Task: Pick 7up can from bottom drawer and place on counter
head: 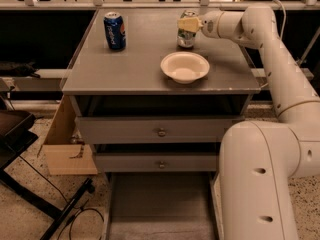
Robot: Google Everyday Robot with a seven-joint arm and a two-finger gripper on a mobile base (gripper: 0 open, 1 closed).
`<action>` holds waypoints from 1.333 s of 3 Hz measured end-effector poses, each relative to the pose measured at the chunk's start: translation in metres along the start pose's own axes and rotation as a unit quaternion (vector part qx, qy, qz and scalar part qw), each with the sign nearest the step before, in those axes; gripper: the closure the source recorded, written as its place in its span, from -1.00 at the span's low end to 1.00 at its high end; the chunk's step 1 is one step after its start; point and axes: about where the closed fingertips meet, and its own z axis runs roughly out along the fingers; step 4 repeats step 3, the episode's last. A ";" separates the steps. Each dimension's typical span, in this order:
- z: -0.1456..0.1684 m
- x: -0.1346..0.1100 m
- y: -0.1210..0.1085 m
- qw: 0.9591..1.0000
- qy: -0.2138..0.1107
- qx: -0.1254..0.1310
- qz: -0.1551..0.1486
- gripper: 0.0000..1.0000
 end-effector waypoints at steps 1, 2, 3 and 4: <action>0.000 0.000 0.000 1.000 0.000 0.000 0.000 -0.44; 0.000 0.000 0.000 1.000 0.000 0.000 0.000 -1.00; 0.000 0.000 0.000 1.000 0.000 0.000 0.000 -1.00; 0.000 0.000 0.000 1.000 0.000 0.000 0.000 -1.00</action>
Offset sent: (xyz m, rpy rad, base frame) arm 0.0000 0.0000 0.0000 0.0000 0.0000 0.0000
